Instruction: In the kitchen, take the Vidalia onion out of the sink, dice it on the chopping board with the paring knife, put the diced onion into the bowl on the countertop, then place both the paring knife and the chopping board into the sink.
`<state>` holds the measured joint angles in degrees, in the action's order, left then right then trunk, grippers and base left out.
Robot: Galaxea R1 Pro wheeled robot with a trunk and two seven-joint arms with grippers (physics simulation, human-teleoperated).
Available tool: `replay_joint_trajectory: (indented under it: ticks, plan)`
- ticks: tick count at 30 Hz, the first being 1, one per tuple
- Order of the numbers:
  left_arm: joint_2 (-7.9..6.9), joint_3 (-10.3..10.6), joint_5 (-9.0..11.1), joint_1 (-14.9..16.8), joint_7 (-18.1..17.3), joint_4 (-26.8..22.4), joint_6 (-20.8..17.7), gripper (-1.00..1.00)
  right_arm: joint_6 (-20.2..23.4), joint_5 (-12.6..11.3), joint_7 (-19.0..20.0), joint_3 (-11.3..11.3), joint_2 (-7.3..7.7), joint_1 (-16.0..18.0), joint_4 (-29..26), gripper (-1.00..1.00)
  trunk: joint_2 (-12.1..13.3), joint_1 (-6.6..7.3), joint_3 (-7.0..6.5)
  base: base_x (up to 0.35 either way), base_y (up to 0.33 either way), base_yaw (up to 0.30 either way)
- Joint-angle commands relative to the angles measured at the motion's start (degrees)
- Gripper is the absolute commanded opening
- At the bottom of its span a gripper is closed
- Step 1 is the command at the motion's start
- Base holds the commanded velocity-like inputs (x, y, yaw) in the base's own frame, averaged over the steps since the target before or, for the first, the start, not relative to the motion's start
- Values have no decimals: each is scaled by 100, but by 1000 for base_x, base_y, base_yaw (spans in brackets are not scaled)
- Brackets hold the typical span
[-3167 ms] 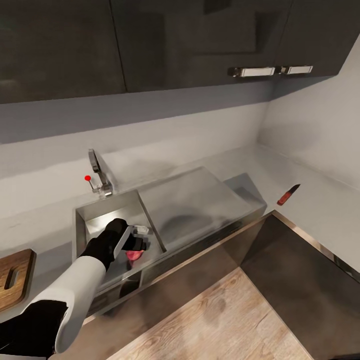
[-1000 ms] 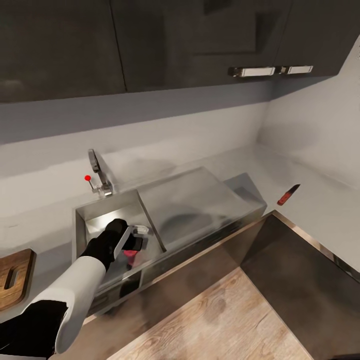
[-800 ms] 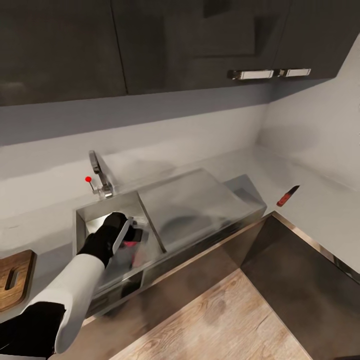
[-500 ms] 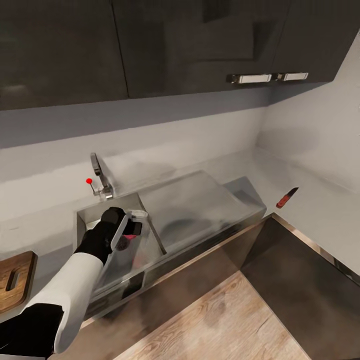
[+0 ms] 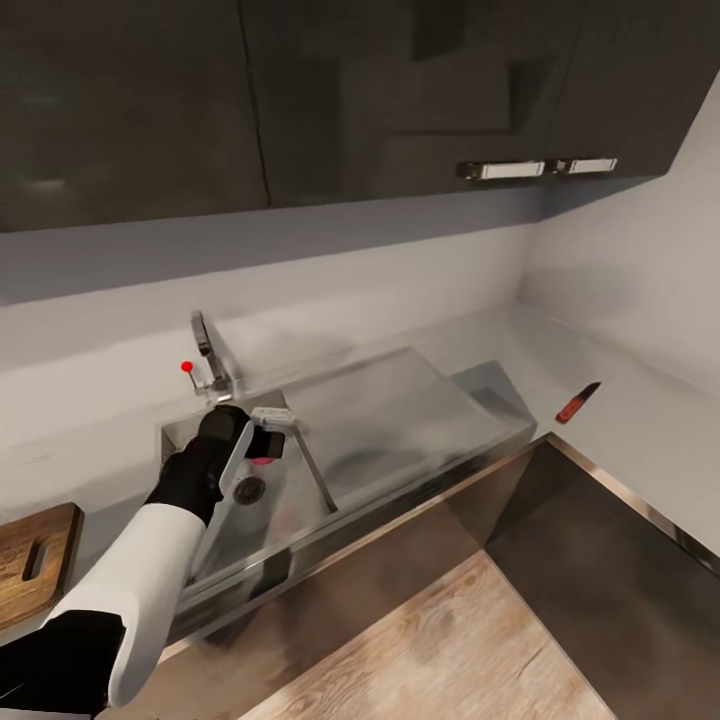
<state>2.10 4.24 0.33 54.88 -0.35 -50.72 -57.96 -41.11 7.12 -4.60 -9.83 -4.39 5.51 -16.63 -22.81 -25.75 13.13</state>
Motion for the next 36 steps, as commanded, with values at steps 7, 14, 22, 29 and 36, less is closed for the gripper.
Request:
replay_joint_trajectory:
  ticks: [7,14,22,29,36]
  plan:
    - [0,6,-6,5,-9,-69,-22,-100,-5,69,-45,-19,-9,7,1,100,-11,-4,-35,0,0,171]
    - [7,7,-6,5,-9,-73,-23,-100,-2,70,-27,-19,-9,3,0,100,-11,-4,-42,0,1,26]
    - [29,13,-6,5,-9,-77,-30,-100,5,78,-24,-18,-4,5,1,100,-11,-4,-42,0,104,1]
    - [85,15,-6,5,-9,-78,-31,-100,4,79,-31,-19,-9,3,-1,100,-11,-4,-42,-27,108,13]
    - [117,23,-6,5,-10,-78,-31,-100,7,79,-49,-19,-9,3,-3,100,-11,-4,-42,-155,155,218]
